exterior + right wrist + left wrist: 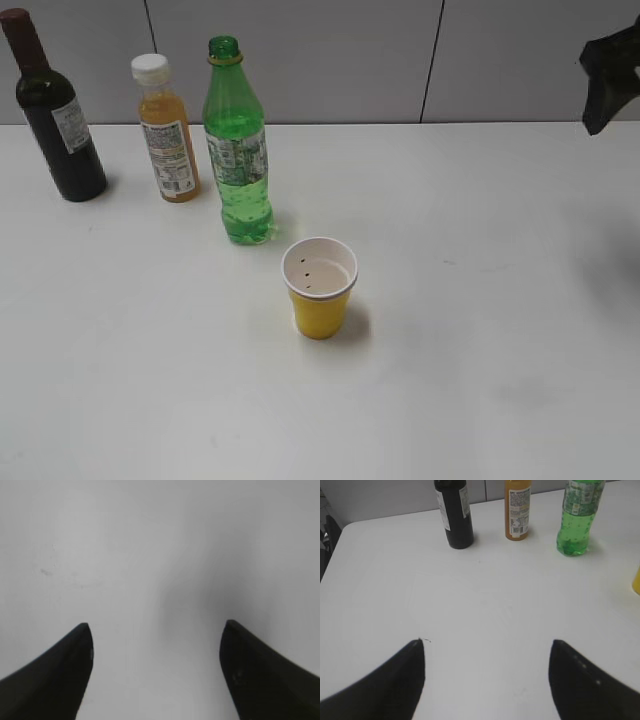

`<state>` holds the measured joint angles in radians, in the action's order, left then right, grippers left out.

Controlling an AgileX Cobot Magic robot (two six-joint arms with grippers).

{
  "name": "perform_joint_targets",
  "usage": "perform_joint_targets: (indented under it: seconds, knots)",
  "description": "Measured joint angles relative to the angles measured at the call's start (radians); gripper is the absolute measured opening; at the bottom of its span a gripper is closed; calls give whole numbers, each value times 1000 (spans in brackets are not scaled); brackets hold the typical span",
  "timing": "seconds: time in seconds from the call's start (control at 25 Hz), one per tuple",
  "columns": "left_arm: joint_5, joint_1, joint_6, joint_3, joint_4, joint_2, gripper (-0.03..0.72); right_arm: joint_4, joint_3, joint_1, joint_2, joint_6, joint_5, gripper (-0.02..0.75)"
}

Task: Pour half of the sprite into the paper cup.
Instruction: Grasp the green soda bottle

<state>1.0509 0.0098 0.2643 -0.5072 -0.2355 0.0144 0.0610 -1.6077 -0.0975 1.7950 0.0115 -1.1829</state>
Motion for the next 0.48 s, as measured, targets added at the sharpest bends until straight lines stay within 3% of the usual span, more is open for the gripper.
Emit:
perform_joint_targets:
  seconds: [0.24, 0.48]
  knots:
    - [0, 0, 0, 0, 0, 0, 587, -4, 140, 25, -170, -3, -3, 594]
    - [0, 0, 0, 0, 0, 0, 587, -3, 415, 31, -401, -3, 23, 593]
